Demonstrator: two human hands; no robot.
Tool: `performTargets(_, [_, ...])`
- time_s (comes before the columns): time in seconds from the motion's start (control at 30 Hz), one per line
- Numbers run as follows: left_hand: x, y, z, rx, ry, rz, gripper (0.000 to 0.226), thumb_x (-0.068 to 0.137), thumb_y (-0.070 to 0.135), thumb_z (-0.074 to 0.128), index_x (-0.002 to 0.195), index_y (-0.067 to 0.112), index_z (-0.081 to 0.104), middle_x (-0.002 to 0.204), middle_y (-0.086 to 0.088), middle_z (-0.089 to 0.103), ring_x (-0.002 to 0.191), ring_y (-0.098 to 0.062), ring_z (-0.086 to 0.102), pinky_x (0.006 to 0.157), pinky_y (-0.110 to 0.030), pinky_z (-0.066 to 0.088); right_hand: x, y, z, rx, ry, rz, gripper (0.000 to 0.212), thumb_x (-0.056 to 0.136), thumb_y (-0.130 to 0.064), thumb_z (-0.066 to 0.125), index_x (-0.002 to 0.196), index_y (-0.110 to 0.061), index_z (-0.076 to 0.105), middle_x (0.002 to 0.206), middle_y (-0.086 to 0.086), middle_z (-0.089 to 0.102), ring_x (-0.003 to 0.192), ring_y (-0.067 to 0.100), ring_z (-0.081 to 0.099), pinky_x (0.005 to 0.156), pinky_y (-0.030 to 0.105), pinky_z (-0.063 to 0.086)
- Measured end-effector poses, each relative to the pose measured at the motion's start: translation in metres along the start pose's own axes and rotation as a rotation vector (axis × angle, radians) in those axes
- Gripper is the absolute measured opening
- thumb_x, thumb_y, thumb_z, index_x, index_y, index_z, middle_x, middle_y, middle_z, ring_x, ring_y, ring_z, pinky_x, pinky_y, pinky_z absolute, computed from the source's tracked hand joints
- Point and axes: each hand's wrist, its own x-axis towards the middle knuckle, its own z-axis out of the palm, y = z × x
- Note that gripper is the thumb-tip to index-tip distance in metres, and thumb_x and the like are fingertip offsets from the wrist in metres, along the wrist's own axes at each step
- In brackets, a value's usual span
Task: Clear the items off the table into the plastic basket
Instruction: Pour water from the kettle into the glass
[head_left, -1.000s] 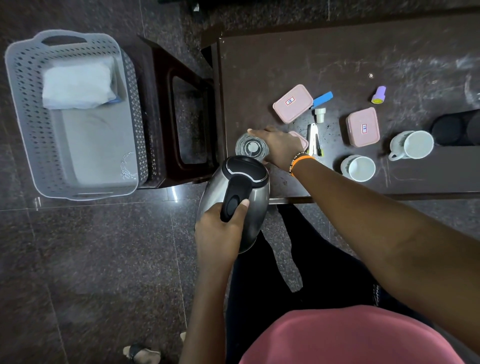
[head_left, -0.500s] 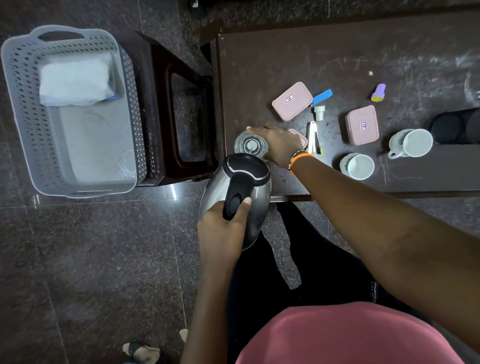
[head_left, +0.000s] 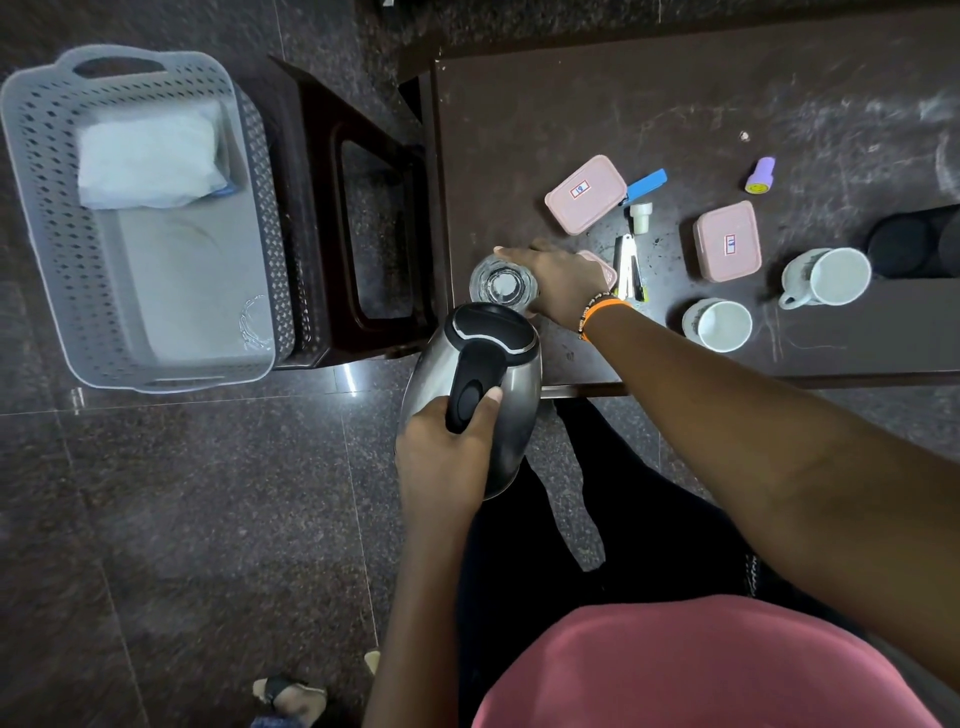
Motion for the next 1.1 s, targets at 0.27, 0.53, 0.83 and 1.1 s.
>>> performTargets(0.27, [0.0003, 0.0017, -0.0016, -0.004, -0.004, -0.015, 0.046, 0.078, 0.050, 0.062, 0.060, 0.008, 0.056, 0.060, -0.010, 0.064, 0.066, -0.029, 0.063, 0.069, -0.041, 0.052, -0.0003, -0.0005, -0.0006, 0.003, 0.001, -0.002, 0.069, 0.081, -0.024, 0.064, 0.142, -0.038, 0.034, 0.142, 0.009, 0.043, 0.117, 0.038, 0.057, 0.094, 0.047, 0.051])
performTargets(0.53, [-0.0006, 0.0031, -0.0029, -0.010, -0.020, -0.028, 0.045, 0.079, 0.050, 0.062, 0.059, 0.009, 0.056, 0.061, -0.009, 0.064, 0.068, -0.030, 0.063, 0.071, -0.041, 0.052, -0.0006, -0.0007, -0.0006, -0.006, 0.000, -0.004, 0.071, 0.081, -0.022, 0.064, 0.142, -0.038, 0.033, 0.143, 0.010, 0.042, 0.118, 0.038, 0.056, 0.095, 0.048, 0.050])
performTargets(0.83, [-0.0005, 0.0030, -0.0023, -0.012, -0.025, -0.025, 0.045, 0.079, 0.048, 0.062, 0.058, 0.009, 0.055, 0.060, -0.009, 0.063, 0.065, -0.029, 0.064, 0.065, -0.037, 0.049, 0.0000, -0.0004, 0.0010, -0.012, 0.015, 0.002, 0.068, 0.082, -0.027, 0.064, 0.141, -0.040, 0.034, 0.142, 0.009, 0.044, 0.117, 0.037, 0.057, 0.094, 0.045, 0.051])
performTargets(1.1, [-0.0014, 0.0013, -0.0037, -0.007, -0.019, -0.009, 0.047, 0.080, 0.048, 0.061, 0.059, 0.006, 0.057, 0.061, -0.012, 0.064, 0.063, -0.027, 0.062, 0.056, -0.030, 0.044, -0.0006, -0.0007, -0.0002, -0.015, 0.009, -0.005, 0.069, 0.081, -0.027, 0.064, 0.142, -0.039, 0.033, 0.141, 0.009, 0.045, 0.117, 0.036, 0.057, 0.095, 0.047, 0.051])
